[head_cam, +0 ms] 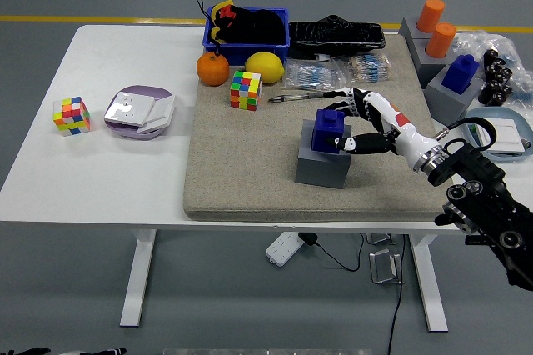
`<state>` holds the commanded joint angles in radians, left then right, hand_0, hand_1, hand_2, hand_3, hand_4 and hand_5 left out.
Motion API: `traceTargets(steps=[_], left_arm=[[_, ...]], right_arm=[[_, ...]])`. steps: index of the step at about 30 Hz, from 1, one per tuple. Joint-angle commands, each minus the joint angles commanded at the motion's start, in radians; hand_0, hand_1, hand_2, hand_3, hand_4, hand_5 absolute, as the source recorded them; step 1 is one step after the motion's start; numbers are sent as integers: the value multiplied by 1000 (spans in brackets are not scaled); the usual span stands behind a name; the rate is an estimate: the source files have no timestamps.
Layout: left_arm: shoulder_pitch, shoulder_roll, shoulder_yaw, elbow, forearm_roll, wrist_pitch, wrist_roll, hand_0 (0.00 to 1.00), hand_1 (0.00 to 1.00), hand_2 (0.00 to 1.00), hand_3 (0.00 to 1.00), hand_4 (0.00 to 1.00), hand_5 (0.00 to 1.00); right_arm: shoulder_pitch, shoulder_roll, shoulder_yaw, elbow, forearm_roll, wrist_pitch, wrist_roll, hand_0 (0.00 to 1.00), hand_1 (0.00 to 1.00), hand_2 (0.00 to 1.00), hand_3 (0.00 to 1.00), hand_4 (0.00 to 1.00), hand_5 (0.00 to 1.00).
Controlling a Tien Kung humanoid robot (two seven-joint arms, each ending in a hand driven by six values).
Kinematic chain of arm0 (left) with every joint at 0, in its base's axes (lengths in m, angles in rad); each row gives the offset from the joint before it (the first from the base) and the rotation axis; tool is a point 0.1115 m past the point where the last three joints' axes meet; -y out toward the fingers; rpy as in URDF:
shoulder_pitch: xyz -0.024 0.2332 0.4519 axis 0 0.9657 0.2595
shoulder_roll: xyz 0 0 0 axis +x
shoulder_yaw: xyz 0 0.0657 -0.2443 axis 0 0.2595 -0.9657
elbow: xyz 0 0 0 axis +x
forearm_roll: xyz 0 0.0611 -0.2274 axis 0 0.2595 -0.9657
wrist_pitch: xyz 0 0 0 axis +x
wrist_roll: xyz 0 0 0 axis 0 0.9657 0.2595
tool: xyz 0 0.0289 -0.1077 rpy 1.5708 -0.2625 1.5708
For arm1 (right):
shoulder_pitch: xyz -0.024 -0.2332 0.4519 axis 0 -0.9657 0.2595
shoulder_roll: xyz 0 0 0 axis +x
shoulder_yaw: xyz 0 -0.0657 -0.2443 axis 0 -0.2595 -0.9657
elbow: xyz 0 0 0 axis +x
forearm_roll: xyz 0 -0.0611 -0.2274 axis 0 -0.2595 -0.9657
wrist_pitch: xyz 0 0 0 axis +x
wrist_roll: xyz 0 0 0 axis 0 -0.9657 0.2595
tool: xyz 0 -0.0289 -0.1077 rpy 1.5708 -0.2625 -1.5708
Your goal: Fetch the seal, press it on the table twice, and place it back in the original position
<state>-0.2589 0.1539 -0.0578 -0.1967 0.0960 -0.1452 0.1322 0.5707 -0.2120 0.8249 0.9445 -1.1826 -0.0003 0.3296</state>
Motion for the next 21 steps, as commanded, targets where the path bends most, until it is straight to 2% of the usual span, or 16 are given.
traceTargets(steps=[14,17,18,21], left_arm=[[0,0,-1,0,0,0,0,820,816,788,836,806,406],[1,-1,-3,1,-1,0,0,820,816,788,836,806,406],[1,-1,-3,1,-1,0,0,820,817,788,837,805,407],[1,-1,-3,1,-1,0,0,820,817,788,837,805,407]], right_arm=[[-2,-1,3,2,-2,6,-1,860,869,857,875,998,17],[-24,-22,56,25,-24,10,-10,860,869,857,875,998,17],[-28,-26,71,28,-27,10,-11,881,886,871,885,998,81],[-29,-28,76,29,-28,10,-12,881,886,871,885,998,81]])
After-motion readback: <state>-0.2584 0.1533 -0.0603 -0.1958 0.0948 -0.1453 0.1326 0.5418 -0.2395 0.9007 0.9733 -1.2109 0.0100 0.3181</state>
